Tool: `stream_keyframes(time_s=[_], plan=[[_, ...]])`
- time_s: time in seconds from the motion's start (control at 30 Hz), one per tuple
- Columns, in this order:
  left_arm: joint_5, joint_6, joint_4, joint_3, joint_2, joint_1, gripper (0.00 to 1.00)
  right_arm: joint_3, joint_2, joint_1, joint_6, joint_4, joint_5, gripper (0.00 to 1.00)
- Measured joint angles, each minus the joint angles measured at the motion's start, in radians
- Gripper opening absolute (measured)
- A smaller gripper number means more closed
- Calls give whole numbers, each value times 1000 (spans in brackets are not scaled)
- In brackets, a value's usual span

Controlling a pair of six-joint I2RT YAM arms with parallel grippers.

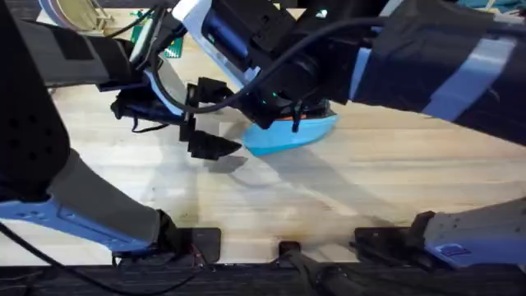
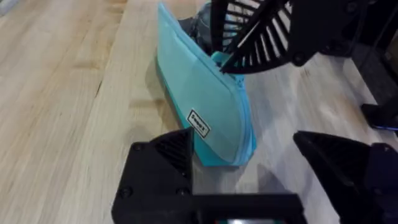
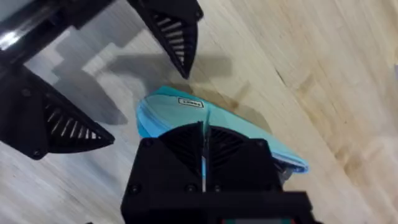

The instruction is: Unzip the bag, pick up the pens from the table one at a time and place them inside, then zip the bag closed.

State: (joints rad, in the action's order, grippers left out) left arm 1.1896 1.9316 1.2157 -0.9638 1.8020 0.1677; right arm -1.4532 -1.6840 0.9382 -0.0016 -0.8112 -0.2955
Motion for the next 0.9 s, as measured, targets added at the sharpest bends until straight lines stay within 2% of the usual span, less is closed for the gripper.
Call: stream_keyframes(time_s=[0.23,0.27,0.43,0.9], plan=[[31,7,-75,49,5,-30,995,0,0,0,-56,-3,0,32],[52,15,-118,104,5,-30,995,0,0,0,-71,-8,0,32],[117,26,-204,198,5,-30,994,0,0,0,-90,-21,0,32],[214,29,-267,198,5,-30,995,0,0,0,-100,-29,-1,31]])
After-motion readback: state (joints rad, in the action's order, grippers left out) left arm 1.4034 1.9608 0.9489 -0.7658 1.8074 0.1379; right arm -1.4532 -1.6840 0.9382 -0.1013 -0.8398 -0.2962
